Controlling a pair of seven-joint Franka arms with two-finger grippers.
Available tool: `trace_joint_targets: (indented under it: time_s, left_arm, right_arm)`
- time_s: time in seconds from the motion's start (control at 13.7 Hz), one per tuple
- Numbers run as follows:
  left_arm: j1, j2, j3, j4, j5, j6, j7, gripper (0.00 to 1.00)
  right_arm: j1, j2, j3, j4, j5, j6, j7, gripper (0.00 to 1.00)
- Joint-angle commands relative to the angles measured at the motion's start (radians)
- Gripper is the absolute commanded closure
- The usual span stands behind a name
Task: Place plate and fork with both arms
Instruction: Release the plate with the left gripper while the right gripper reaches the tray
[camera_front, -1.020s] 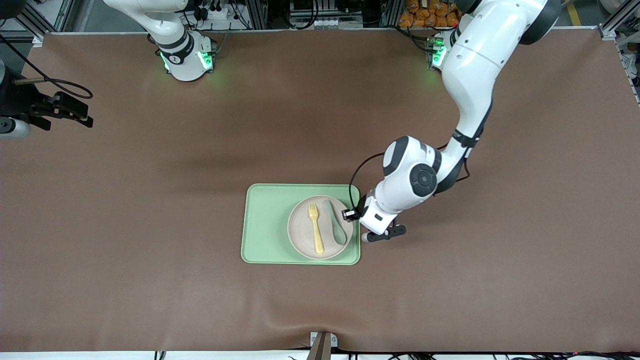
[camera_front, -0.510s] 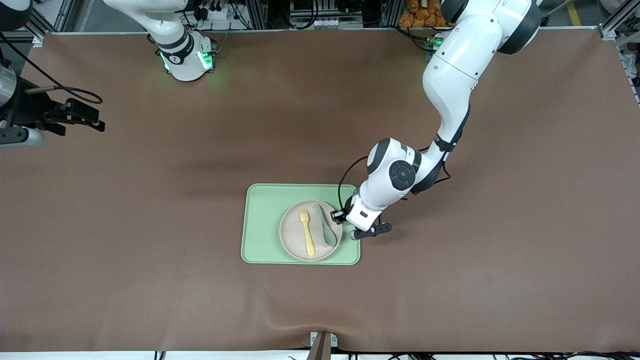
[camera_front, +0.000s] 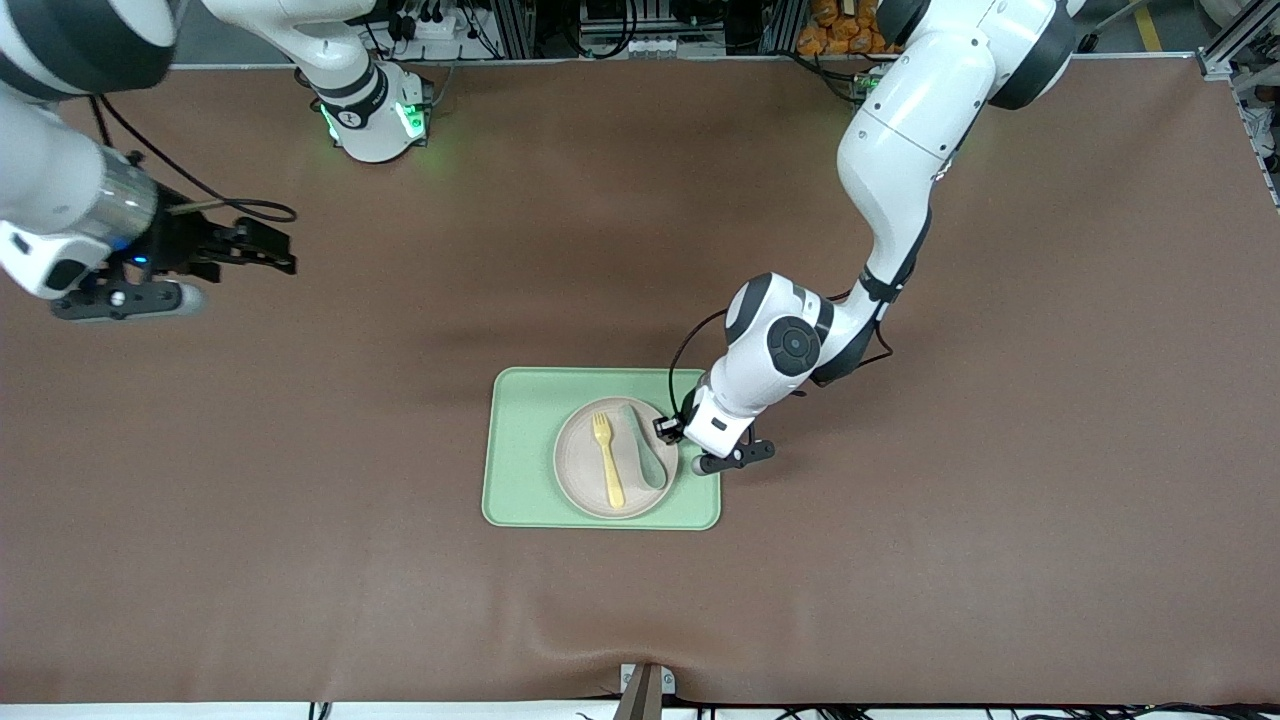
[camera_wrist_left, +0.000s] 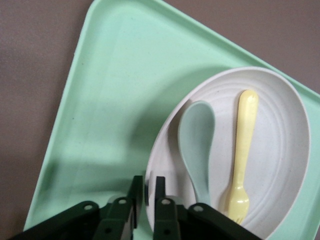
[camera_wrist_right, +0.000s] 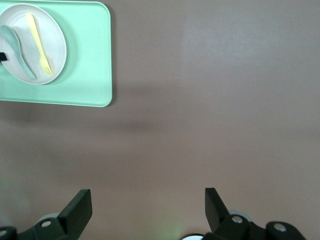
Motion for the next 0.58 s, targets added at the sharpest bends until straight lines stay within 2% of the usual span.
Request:
trace_joint_targets:
  time_s: [0.0,0.22,0.51]
  left_arm:
    - [-0.007,0.002,0.030,0.025,-0.004,0.008,-0.021,0.00]
    - [-0.004,-0.042,0.053,0.023,0.004,-0.009,-0.020,0.00]
    - [0.011,-0.140,0.093,0.025,0.098,-0.112,-0.017,0.00]
  right_arm:
    - [0.096,0.065,-0.007,0.039,0.004,0.037,0.123,0.00]
    - [0.147,0.139,-0.005,0.079,0.019,0.123,0.202,0.00]
    - [0.261,0.318,-0.008,0.238,-0.039,0.131,0.232,0.00]
